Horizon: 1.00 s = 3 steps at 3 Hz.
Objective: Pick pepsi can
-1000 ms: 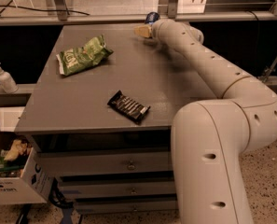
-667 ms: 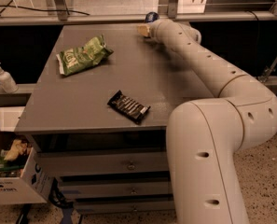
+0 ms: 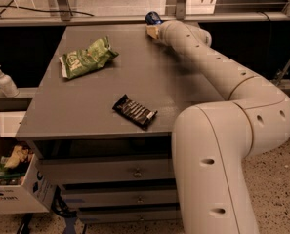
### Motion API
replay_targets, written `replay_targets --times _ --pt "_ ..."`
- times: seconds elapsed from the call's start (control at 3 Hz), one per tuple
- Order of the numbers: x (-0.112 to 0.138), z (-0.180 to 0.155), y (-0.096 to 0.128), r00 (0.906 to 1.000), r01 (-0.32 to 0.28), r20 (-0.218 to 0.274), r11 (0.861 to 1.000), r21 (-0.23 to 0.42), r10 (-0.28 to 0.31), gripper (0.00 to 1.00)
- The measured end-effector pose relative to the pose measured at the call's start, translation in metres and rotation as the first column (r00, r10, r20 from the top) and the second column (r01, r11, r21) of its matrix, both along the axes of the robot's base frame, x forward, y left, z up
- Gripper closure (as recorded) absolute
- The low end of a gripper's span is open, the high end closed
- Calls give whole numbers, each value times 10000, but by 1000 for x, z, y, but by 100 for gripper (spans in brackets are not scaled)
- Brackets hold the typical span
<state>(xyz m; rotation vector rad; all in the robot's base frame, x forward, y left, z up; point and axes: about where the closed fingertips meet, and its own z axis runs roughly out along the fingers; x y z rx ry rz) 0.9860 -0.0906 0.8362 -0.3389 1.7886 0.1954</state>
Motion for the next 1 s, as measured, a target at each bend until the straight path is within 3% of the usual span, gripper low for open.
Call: replay_targets --times 0.33,0.67,1.0 --pt "-8 10 -10 10000 -14 79 10000 94 14 100" --pt "-27 26 -21 9995 -304 106 9993 232 302 100" --pt "-59 46 -30 9950 -1002 13 9939 454 1002 100"
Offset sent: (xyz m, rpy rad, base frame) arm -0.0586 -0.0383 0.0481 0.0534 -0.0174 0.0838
